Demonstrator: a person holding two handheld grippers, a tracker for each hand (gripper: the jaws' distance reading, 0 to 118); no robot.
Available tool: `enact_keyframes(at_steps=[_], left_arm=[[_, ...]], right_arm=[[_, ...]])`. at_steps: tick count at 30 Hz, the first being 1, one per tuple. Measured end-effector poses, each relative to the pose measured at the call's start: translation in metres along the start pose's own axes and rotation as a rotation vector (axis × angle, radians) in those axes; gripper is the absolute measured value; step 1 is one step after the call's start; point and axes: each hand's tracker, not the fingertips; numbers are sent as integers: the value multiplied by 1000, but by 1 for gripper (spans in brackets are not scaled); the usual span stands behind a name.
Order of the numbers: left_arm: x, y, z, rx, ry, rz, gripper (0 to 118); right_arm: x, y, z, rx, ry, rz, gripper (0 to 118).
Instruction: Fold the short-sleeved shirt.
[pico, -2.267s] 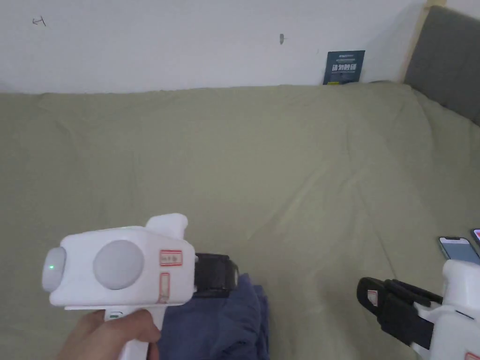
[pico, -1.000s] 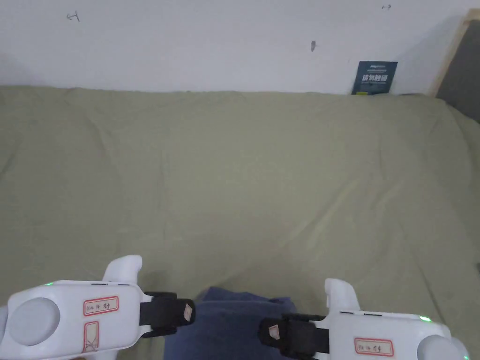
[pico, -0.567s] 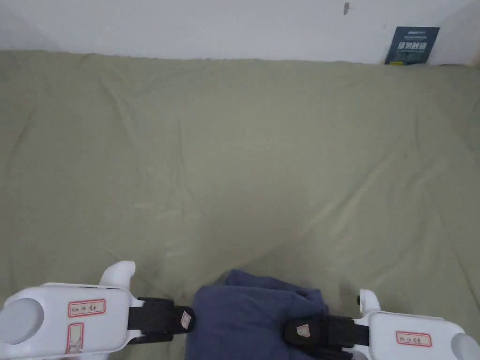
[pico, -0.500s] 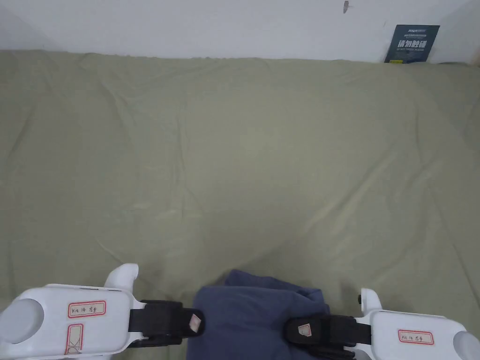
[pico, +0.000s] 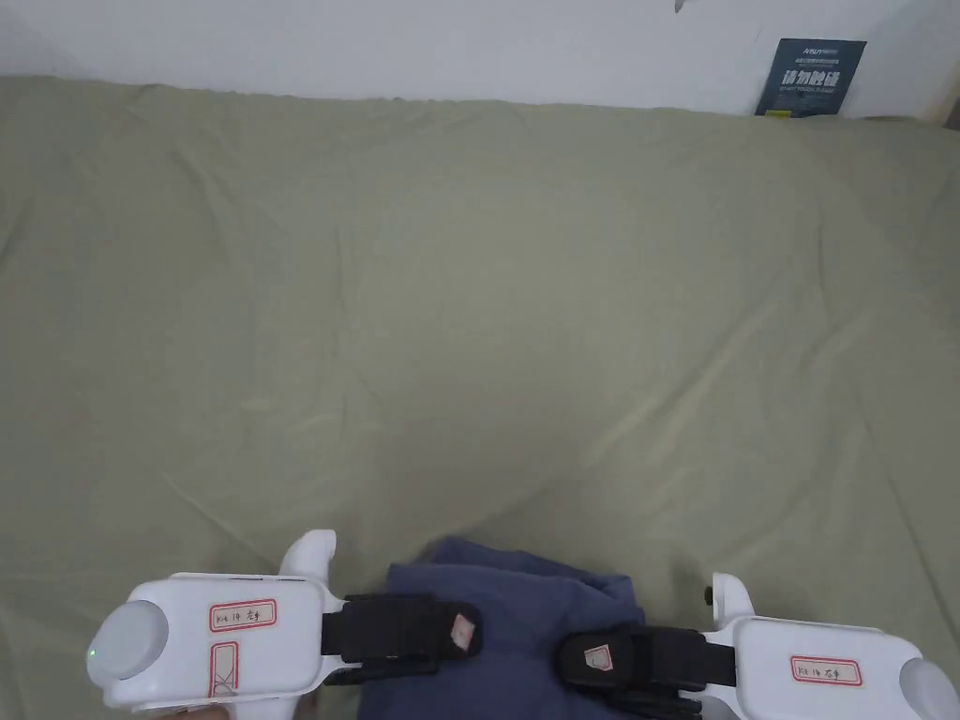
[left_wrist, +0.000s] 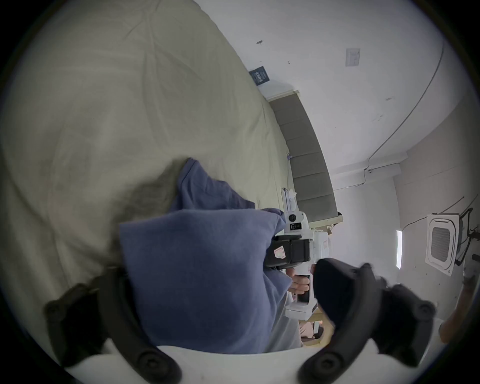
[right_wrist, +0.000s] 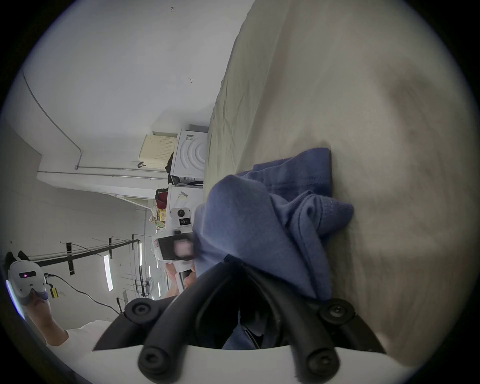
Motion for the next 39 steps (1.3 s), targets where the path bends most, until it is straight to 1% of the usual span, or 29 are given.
enact_keyframes(at_steps=[1,2,3,5,8,13,16,18,21,22,24,26,28,32,34,35,36,37,38,39], left_arm=[[-5,0,0,-5,27,-4,38],[-15,-2,-1,-30,-41,41,38],[-16,-1,1,-16,-84,65,37],[-8,0,2,-22,-58,33,37],[-5,3,5,-21,-42,23,36],[-3,13,26,-16,-23,25,35],[-7,25,68,27,30,13,35],[-17,36,113,66,106,4,35],[-36,54,187,132,234,16,35],[-45,61,212,147,261,24,35],[-62,72,261,178,328,45,35],[-78,81,297,206,385,69,35],[-99,93,324,209,410,90,35],[-134,116,353,191,440,174,35],[-141,123,353,160,466,178,36],[-143,126,350,149,493,190,43],[-142,128,346,130,502,173,67],[-139,128,345,141,542,156,110],[-138,129,344,163,576,132,118],[-136,127,343,195,600,126,115]], right_arm=[[0,0,1,2,0,0,1],[-1,0,1,5,-4,2,1],[-2,1,2,3,-5,3,1],[-6,1,3,6,-15,6,1],[-14,2,5,6,-55,35,1],[-45,1,17,42,-133,140,1],[-65,4,29,95,-220,221,1],[-80,6,37,154,-328,288,1],[-96,9,46,223,-441,350,1],[-100,8,48,244,-462,361,1],[-105,9,52,260,-459,367,1],[-107,8,54,284,-445,353,1],[-114,5,50,295,-446,352,1],[-111,8,47,303,-446,337,1],[-111,7,43,305,-446,332,1],[-108,11,45,305,-444,327,1],[-107,12,43,303,-443,316,1],[-107,12,42,300,-442,312,1],[-107,12,40,295,-440,311,1],[-106,13,39,291,-444,312,1]])
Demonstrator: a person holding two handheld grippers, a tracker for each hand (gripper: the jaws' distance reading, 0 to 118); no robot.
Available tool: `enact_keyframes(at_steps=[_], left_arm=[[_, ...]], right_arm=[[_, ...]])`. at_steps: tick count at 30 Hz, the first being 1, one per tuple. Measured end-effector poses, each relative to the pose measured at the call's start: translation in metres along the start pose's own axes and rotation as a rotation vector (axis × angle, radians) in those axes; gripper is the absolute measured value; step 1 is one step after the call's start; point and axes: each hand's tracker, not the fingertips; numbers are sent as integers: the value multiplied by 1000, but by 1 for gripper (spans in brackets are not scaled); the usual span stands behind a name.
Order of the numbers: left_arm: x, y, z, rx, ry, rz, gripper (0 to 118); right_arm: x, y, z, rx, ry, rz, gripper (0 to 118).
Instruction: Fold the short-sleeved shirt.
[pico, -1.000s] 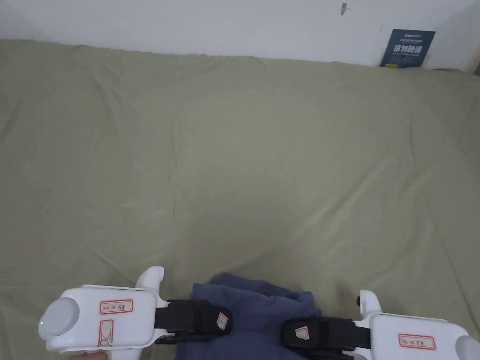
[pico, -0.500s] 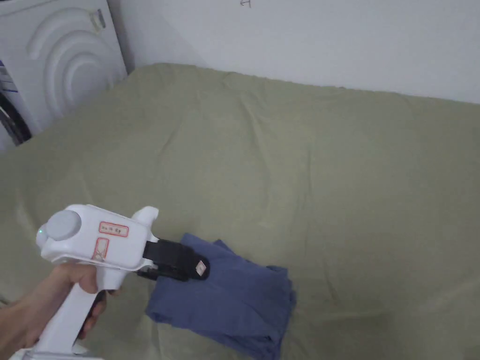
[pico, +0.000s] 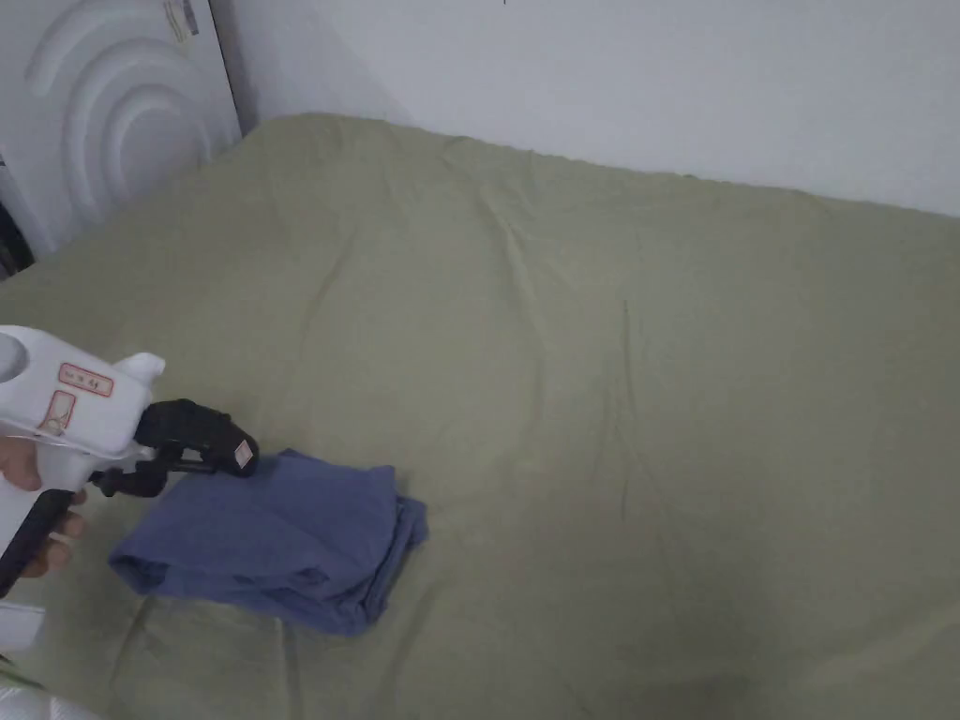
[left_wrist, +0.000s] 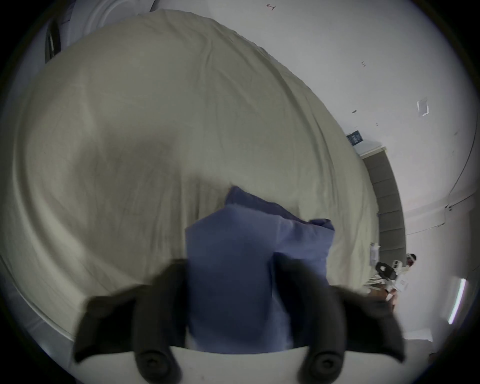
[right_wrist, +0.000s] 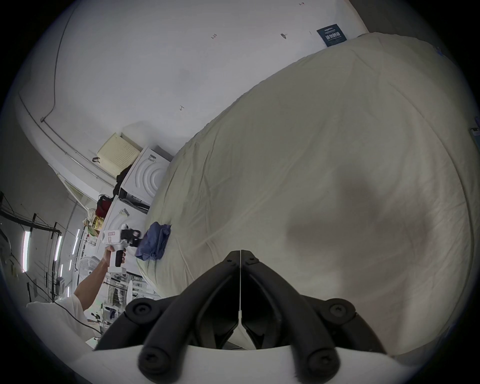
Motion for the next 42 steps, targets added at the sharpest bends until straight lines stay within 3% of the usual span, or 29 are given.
enact_keyframes(at_steps=[3,5,8,9,11,13,15,17,24,26,30,33,37,39,42], left_arm=[[-16,-3,8,82,8,67,116],[-9,-11,15,115,60,35,116],[44,-35,48,211,93,-22,109],[62,-43,59,323,87,6,94],[106,-57,67,378,121,-59,0],[161,-75,72,453,187,-172,0],[209,-90,68,462,70,-202,0],[259,-111,64,519,54,-217,0],[400,-183,49,735,18,-367,0],[417,-199,47,776,0,-372,0],[444,-231,53,917,140,-495,0],[451,-259,59,981,252,-477,0],[451,-278,62,944,126,-474,0],[456,-280,62,925,189,-511,0],[456,-282,65,931,156,-509,0]], right_arm=[[-4,1,2,-3,1,20,1],[-10,2,6,7,-4,44,1],[-22,3,18,40,-29,100,1],[-26,4,24,57,-30,112,1],[-38,6,37,115,-80,160,1],[-55,9,50,187,-188,232,1],[-74,15,59,256,-294,314,1],[-96,18,69,324,-356,391,1],[-146,16,96,553,-422,564,1],[-153,10,99,567,-429,581,1],[-156,-6,108,597,-466,607,1],[-155,-16,120,619,-491,609,1],[-159,-23,137,646,-490,577,1],[-162,-23,141,652,-516,596,1],[-166,-24,144,651,-516,619,1]])
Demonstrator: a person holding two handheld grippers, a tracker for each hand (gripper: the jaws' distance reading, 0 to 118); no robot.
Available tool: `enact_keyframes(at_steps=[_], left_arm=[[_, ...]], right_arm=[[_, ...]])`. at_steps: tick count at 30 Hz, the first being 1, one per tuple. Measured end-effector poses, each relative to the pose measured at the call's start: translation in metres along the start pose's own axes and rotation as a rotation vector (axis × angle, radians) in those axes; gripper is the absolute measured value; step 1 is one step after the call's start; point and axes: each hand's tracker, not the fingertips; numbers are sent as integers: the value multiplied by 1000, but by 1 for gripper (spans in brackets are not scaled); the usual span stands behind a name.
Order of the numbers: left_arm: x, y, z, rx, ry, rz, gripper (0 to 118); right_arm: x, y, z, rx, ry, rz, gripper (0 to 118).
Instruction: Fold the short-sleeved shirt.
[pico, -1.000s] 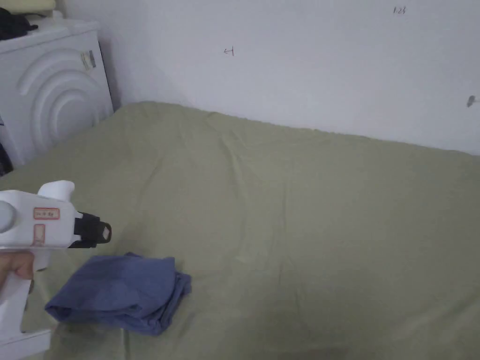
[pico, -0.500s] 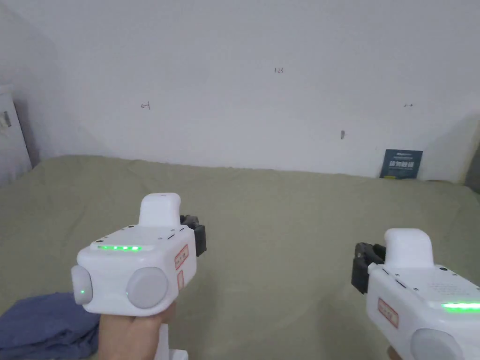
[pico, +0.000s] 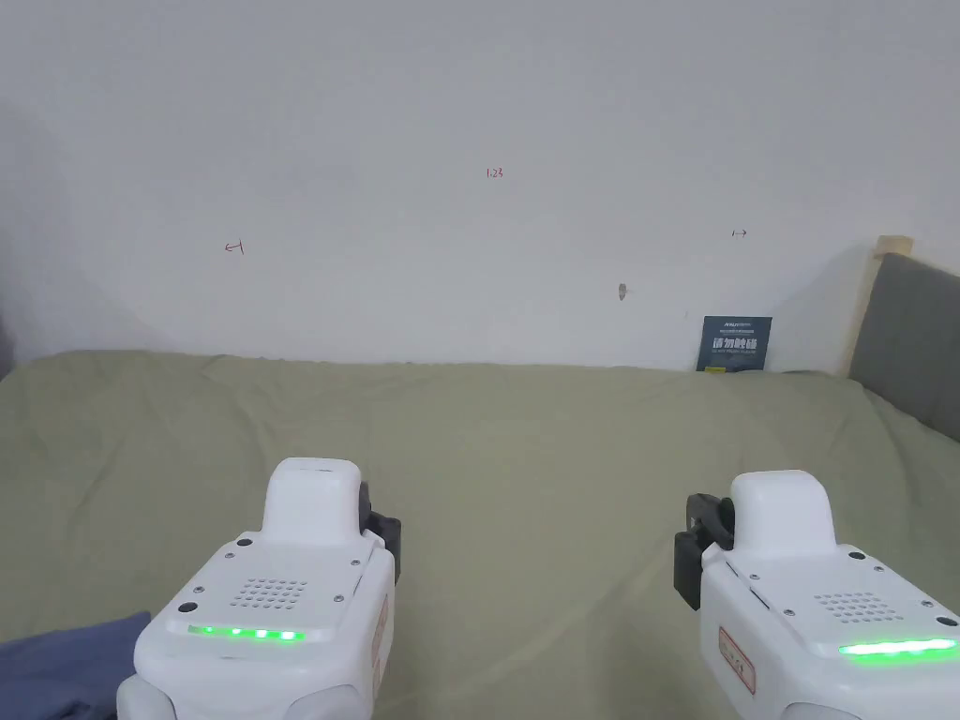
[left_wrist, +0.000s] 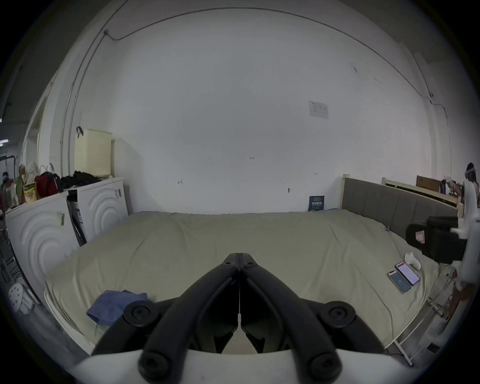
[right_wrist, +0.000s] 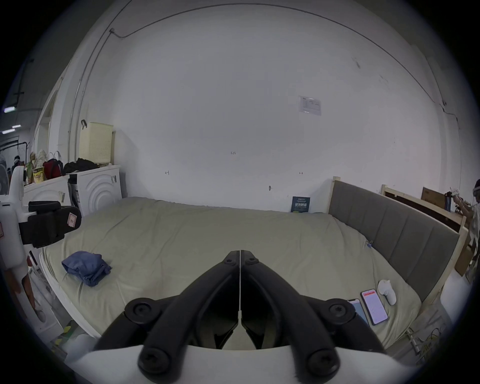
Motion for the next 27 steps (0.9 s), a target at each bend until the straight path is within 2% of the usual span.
enact_keyframes(at_steps=[4,8,10,11,12,13,15,16,18,22,27], left_arm=[[1,-1,0,-7,27,-34,0],[-7,1,0,-11,29,22,3],[-10,3,-2,-11,38,18,5],[-10,4,-2,-17,51,14,7],[-11,4,-2,-15,56,11,14],[-13,5,-2,-10,55,11,40],[-14,8,-5,-12,69,15,107],[-14,8,-8,-24,90,10,118],[-14,7,-9,-8,108,25,118],[-19,14,-9,-19,61,46,118],[-16,10,-8,14,43,4,118]], right_arm=[[-4,-1,3,7,11,-4,1],[-5,-6,3,3,13,-3,4],[-4,-8,1,-8,10,-4,8],[-3,-9,1,-7,3,-1,13],[-2,-8,0,-6,-1,-1,23],[-2,-8,-1,-6,-6,-5,48],[0,-7,-3,-10,-19,-22,109],[2,-7,-5,-17,-12,-34,118],[2,-8,-1,49,-25,-50,118],[0,-4,-4,7,-17,-27,118],[-3,-3,-2,6,-25,-9,118]])
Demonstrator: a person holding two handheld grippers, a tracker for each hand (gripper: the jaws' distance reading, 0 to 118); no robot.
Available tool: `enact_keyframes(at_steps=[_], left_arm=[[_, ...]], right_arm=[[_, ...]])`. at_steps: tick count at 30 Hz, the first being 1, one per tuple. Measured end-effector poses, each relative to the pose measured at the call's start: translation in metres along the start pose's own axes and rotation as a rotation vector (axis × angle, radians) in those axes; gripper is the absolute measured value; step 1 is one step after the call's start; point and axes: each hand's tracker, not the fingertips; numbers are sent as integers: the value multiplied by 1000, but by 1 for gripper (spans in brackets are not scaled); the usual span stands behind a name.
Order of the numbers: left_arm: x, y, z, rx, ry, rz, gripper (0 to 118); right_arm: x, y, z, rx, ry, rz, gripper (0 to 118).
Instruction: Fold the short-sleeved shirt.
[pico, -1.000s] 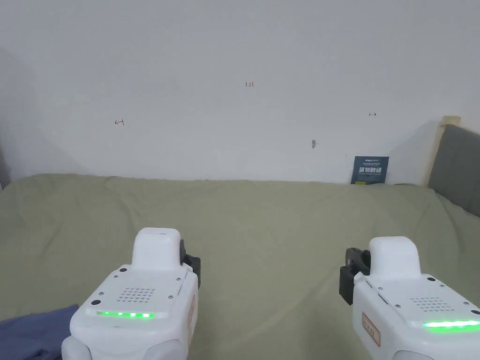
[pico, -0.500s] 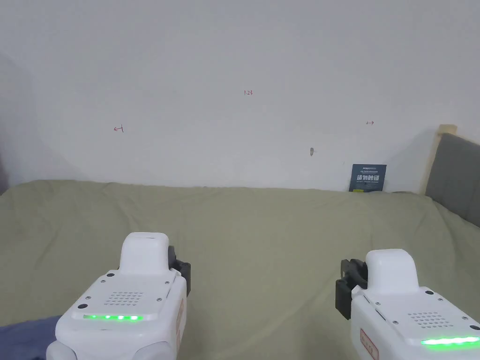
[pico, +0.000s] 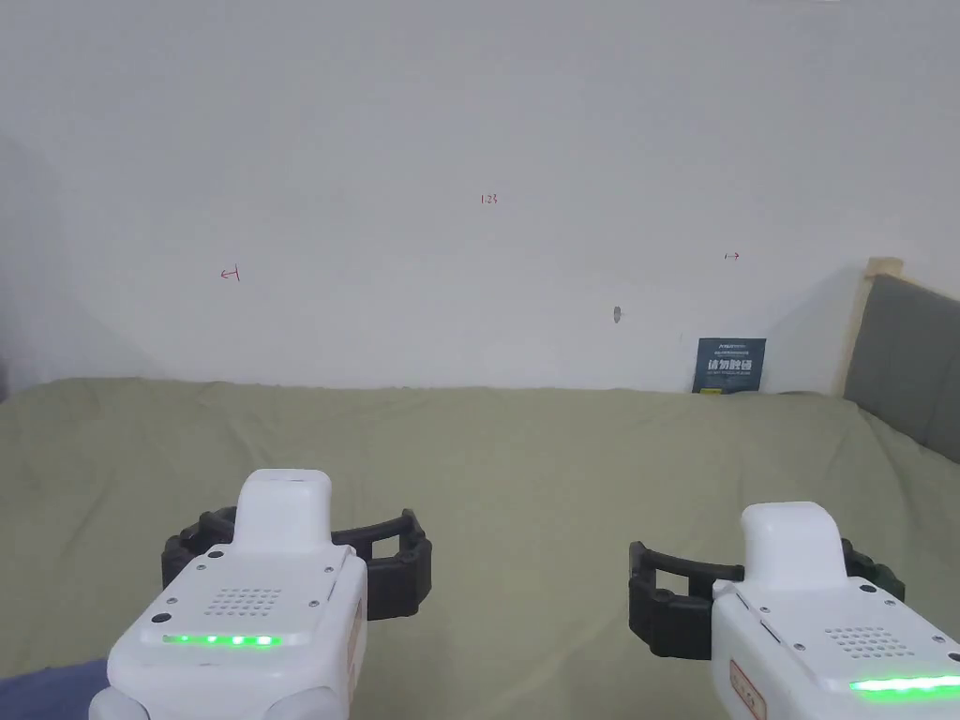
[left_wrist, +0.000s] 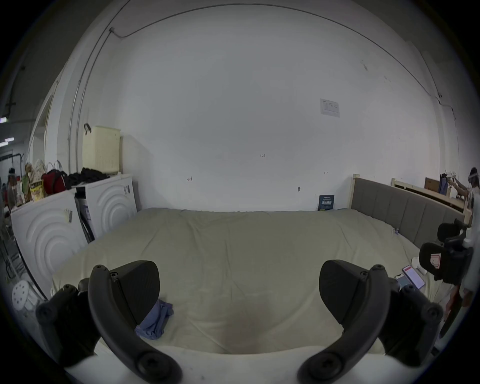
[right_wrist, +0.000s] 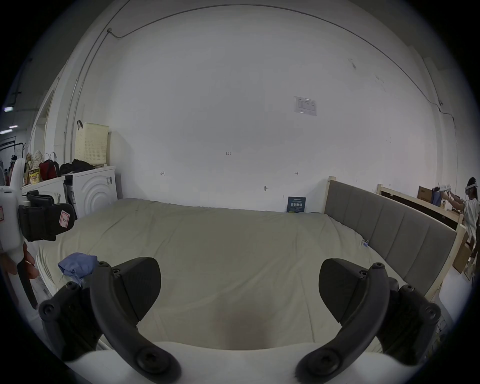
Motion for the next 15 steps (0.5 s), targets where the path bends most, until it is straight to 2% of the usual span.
enact_keyframes(at_steps=[11,15], left_arm=[[2,1,-1,-47,12,-27,118],[-2,0,-2,-49,-34,29,118]], right_arm=[[0,0,-4,-11,2,6,118],[0,-2,-6,-27,7,8,118]])
